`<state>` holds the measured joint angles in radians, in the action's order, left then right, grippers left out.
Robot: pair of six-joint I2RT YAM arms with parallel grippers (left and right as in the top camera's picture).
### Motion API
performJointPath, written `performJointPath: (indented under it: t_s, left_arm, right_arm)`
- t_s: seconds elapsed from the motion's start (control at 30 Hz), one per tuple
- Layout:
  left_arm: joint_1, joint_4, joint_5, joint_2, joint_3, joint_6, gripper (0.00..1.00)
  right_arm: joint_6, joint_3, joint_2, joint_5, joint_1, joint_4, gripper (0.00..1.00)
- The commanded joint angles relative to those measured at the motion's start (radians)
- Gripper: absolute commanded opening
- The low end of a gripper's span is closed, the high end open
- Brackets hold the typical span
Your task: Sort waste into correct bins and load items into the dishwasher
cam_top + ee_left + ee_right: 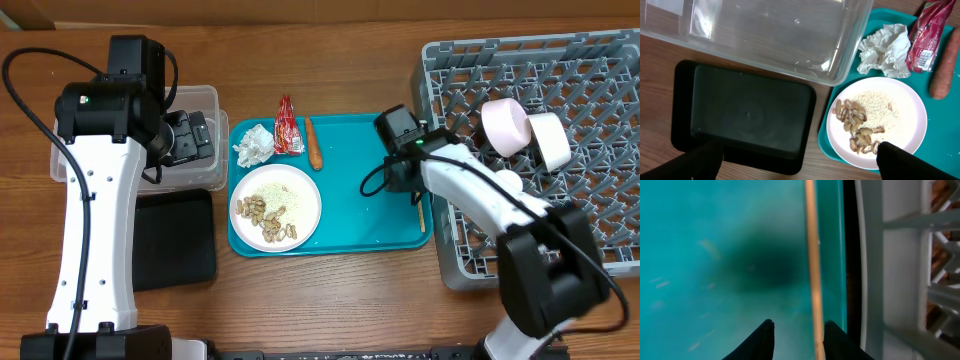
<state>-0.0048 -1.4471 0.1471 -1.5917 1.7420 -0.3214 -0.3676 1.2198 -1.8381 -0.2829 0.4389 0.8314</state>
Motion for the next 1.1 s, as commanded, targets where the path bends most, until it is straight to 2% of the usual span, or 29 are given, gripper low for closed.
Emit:
performJointPath:
  t_s: [0.0,0.4,0.5,0.53,0.63,0.83,1.03,1.07]
  left_arm:
    - [-0.002,0.001,0.010,-0.006,0.014,-0.016,1.00]
    - [-0.002,0.001,0.010,-0.006,0.014,-0.016,1.00]
    - [-0.002,0.001,0.010,-0.006,0.014,-0.016,1.00]
    - [-0.002,0.001,0.010,-0.006,0.014,-0.016,1.00]
    - [-0.002,0.001,0.010,-0.006,0.014,-0.016,1.00]
    - [-0.002,0.001,0.010,-0.006,0.014,-0.016,1.00]
    - [-0.002,0.001,0.010,-0.006,0.014,-0.016,1.00]
    - [-0.002,0.001,0.010,-0.006,0.014,-0.016,1.00]
  right_arm:
    - [-0.026,0.002,-0.027,-0.084,-0.002,-0.036,0.34]
    - [-0.026,0.002,-0.143,-0.070,-0.008,-0.061,0.36]
    - [-0.017,0.002,-0.161,0.016,-0.008,-0.062,0.36]
    - [0.005,0.002,-0.161,0.062,-0.008,-0.064,0.39]
    - [0.084,0.005,-0.160,0.201,-0.005,-0.064,0.38]
    - [0.097,0.005,-0.142,0.234,0.006,-0.054,0.26]
    - [0.104,0.006,-0.079,0.247,0.006,-0.052,0.04]
    - [0.102,0.016,-0.045,0.237,0.006,-0.047,0.04]
